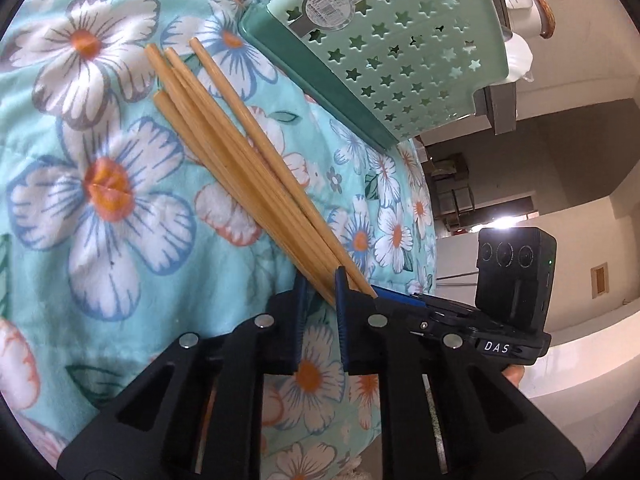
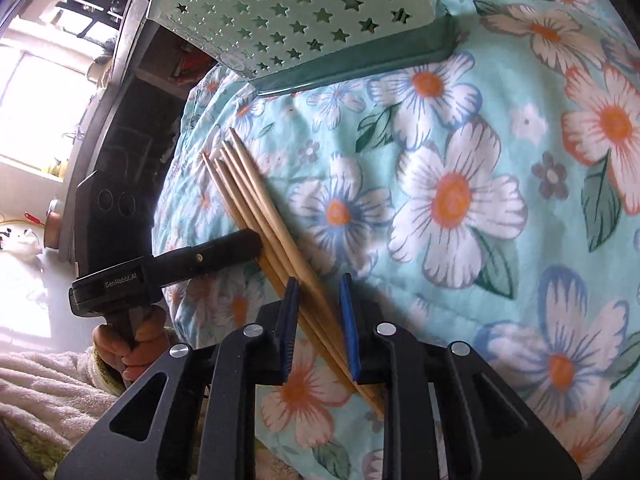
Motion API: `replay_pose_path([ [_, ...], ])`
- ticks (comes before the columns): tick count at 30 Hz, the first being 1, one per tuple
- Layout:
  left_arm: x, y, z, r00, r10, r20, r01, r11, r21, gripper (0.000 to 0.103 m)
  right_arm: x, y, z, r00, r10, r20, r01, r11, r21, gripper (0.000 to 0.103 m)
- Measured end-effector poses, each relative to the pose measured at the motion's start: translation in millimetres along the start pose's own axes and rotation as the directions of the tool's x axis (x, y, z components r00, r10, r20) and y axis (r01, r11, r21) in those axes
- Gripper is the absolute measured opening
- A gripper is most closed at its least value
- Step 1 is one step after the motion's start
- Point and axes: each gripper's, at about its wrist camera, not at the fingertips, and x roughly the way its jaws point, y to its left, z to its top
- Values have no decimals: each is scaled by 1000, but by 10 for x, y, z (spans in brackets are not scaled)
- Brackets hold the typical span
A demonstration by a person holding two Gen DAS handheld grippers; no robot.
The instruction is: Organize utensils
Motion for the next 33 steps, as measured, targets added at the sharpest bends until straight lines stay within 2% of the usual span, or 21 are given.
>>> replay_pose_path([
  [3,-128,-31,-35,998,55,-40,-54,998,39,13,82,63,-163,998,62,-14,-62,997,39,15],
  [6,-282,23,-46,992,80,-95,-76,996,49,12,180,173,-317,993,116,-9,-115,991,66,14],
  [11,-530,205,22,984,135,-112,-128,989,72,14,225,276,-495,987,141,76,-149,983,110,14],
  [15,-655,314,125,982,154,-105,-150,988,49,15,127,391,-596,984,19,176,-37,995,98,14],
  [19,-721,282,196,973,220,-70,-214,973,87,16,-49,376,-633,959,-81,272,50,992,117,14],
  [22,-727,242,215,968,248,-49,-242,965,101,16,-117,304,-655,944,-148,295,113,985,132,14],
  [24,-735,218,221,963,269,-30,-264,958,114,18,-138,265,-688,926,-205,317,168,976,140,14],
  [26,-755,199,229,957,291,-7,-288,949,128,18,-136,259,-686,916,-226,331,188,972,142,15],
  [30,-716,154,261,948,315,35,-317,939,135,19,-107,309,-734,905,-241,349,206,969,134,27],
  [33,-705,135,293,943,326,63,-331,933,141,20,-51,351,-714,907,-232,352,205,972,112,39],
])
